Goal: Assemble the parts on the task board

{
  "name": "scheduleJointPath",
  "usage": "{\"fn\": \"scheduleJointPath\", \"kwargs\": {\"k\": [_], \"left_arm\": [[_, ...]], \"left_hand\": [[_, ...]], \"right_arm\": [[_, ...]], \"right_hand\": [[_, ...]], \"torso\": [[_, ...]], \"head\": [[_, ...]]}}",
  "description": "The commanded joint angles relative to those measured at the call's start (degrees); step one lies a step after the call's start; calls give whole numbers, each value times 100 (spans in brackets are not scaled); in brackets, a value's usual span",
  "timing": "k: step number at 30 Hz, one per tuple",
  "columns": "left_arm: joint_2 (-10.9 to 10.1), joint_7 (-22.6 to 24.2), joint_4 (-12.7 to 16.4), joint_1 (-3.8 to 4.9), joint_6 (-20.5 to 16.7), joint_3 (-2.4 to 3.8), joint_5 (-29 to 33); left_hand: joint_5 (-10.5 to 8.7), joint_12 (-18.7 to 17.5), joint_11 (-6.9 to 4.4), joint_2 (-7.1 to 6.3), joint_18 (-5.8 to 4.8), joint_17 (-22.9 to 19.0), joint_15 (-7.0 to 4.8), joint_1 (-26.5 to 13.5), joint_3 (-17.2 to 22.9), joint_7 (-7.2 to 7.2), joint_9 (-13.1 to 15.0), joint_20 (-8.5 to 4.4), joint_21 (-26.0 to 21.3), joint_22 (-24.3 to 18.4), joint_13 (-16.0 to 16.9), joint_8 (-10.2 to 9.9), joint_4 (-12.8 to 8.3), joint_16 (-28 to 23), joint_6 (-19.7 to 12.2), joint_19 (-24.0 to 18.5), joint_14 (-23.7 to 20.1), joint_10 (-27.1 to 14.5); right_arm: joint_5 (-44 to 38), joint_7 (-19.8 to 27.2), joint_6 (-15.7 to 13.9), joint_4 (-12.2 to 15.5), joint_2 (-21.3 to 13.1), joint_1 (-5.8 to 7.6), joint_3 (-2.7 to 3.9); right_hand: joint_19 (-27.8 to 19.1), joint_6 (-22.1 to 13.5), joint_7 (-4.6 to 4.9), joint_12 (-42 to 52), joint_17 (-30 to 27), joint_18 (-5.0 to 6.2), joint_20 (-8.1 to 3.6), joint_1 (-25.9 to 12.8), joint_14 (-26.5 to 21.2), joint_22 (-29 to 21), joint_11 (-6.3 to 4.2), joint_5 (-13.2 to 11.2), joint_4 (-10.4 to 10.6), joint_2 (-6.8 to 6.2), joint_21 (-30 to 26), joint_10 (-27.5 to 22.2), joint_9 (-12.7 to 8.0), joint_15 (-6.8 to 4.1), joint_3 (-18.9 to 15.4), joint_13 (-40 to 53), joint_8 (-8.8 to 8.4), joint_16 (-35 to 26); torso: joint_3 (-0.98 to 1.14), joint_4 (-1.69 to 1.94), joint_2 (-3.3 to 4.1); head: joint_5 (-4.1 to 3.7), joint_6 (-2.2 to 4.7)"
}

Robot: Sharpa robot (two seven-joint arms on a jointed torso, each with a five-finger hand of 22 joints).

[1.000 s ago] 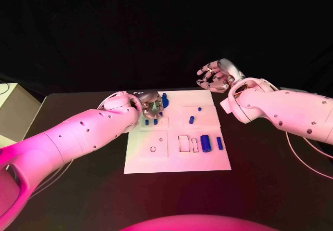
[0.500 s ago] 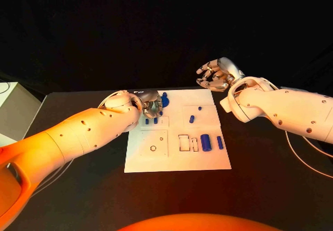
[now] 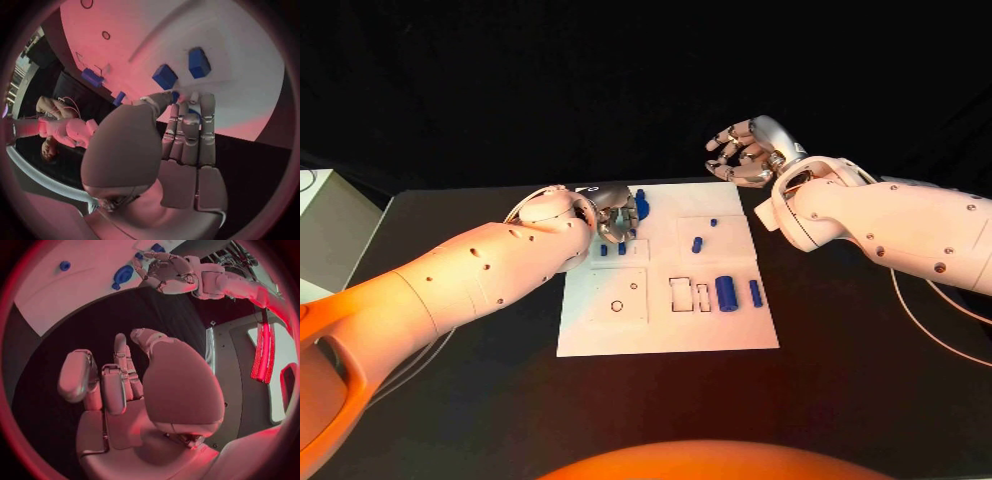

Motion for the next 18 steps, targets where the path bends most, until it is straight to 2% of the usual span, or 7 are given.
{"fn": "scheduleJointPath", "kwargs": {"k": [1,18], "left_arm": [[21,-21,-4,7,47,2,47],[72,61,-71,5,146,-15,49]], "left_hand": [[-21,-33,-8,-42,65,16,7,17,52,9,-11,9,47,27,-12,-34,2,32,14,56,55,38],[-24,-226,-92,44,-27,382,-72,90,265,-10,-61,-35,511,590,-103,-67,-130,297,316,408,437,514]], "right_arm": [[-67,73,-13,11,5,1,2],[-74,75,-4,39,17,1,2]], "right_hand": [[23,-15,7,-31,233,-7,-3,-59,300,4,-16,15,-26,11,20,44,9,-32,-7,-5,23,7],[23,-15,7,-31,233,-7,-3,-59,300,4,-16,15,-26,11,20,44,9,-32,-7,-5,23,7]], "torso": [[-3,4,-7],[-4,-4,-7]], "head": [[-8,-12],[-24,-38]]}}
